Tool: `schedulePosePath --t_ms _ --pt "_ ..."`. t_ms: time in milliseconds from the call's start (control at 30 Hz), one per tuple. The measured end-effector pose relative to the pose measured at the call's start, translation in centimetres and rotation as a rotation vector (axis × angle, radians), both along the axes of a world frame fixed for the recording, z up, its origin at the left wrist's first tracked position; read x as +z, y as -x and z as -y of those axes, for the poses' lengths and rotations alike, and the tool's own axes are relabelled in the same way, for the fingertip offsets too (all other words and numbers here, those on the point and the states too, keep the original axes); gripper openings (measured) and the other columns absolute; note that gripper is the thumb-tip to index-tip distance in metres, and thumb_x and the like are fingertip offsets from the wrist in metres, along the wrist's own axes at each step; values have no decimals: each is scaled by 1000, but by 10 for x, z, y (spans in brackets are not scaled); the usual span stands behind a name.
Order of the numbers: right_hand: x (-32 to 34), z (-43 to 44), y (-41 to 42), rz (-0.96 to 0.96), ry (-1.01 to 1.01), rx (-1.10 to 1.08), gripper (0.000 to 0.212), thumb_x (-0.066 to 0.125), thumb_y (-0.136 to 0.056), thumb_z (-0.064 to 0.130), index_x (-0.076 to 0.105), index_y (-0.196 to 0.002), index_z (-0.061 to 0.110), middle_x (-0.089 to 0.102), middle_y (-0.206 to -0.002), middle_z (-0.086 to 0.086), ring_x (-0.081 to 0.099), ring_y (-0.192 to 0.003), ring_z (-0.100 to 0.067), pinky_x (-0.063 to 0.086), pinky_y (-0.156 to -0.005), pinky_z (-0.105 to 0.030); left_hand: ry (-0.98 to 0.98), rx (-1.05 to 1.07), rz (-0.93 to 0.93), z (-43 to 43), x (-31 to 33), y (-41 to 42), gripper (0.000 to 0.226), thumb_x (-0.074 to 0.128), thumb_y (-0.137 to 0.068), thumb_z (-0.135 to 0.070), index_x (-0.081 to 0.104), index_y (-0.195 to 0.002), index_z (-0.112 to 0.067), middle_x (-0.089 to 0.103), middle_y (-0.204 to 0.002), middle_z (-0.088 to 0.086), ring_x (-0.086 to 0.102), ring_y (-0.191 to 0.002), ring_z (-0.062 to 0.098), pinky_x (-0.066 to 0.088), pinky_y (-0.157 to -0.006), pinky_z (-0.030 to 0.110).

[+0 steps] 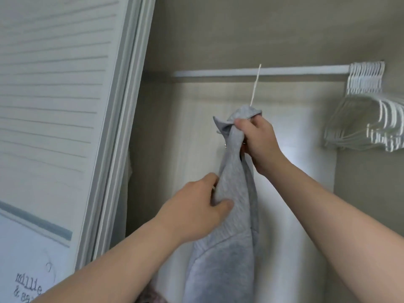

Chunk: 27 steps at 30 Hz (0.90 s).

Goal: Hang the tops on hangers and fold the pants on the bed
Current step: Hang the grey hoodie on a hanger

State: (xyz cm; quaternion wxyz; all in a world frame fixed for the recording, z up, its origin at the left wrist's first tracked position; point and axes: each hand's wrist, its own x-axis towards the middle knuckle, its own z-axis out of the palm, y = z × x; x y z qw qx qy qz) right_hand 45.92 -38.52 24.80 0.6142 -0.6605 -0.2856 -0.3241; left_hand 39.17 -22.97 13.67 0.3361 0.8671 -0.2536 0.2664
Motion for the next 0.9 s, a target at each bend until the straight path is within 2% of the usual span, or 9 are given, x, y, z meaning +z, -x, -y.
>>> schedulePosePath --t_ms 100,133,300,367,467,600,767,833,900 --pt "37 3 -28 58 32 -30 14 59 -95 15 56 -88 3 49 -64 -11 44 -52 -21 37 -51 -31 -15 91 26 13 27 -24 35 59 -87 -60 48 -95 -27 61 -89 -7 62 -83 20 54 -75 40" --pt "49 3 -37 73 39 -45 12 57 -96 13 56 -86 7 48 -61 -8 42 -48 -17 36 -48 -29 -27 129 39 17 35 -33 35 59 -88 -58 46 -93 -26 59 -89 -6 61 -83 21 53 -73 39" --pt "96 4 -80 99 60 -76 16 56 -97 13 54 -82 10 46 -55 -6 40 -42 -14 34 -43 -26 -146 305 164 25 72 -83 16 48 -96 -29 37 -91 -19 48 -81 -1 53 -77 28 46 -67 37" --pt "108 7 -99 81 52 -75 20 57 -96 13 53 -77 12 46 -52 -5 40 -43 -15 34 -43 -26 -169 356 190 22 83 -96 21 47 -96 -24 31 -83 -21 43 -78 -2 49 -76 29 41 -66 37" --pt "116 13 -121 31 45 -78 21 59 -94 15 55 -74 12 47 -49 -4 40 -42 -15 35 -43 -25 -186 400 192 17 93 -109 20 46 -95 -22 31 -81 -21 48 -82 1 53 -79 33 45 -67 39" --pt "112 18 -143 -17 -10 -71 23 60 -93 17 55 -71 12 48 -50 -3 42 -44 -15 36 -43 -24 -192 421 205 10 95 -121 16 48 -94 -23 35 -84 -22 55 -89 3 58 -86 35 52 -76 45" --pt "106 20 -149 -34 5 -93 28 59 -93 21 53 -67 13 48 -52 -6 42 -42 -17 35 -40 -21 -143 407 221 7 89 -128 17 49 -95 -25 36 -84 -23 57 -88 2 57 -83 33 52 -76 46" --pt "106 22 -143 -38 8 -129 29 60 -93 25 52 -67 13 52 -55 -7 44 -41 -17 36 -41 -20 -58 350 233 9 88 -125 13 52 -97 -35 43 -96 -25 61 -89 -3 60 -85 27 53 -78 45" --pt "107 24 -138 -23 15 -190 31 62 -90 32 54 -67 13 56 -59 -8 47 -39 -18 38 -41 -21 40 308 220 13 88 -116 28 53 -95 -53 45 -108 -29 62 -89 -11 62 -86 17 54 -80 42"
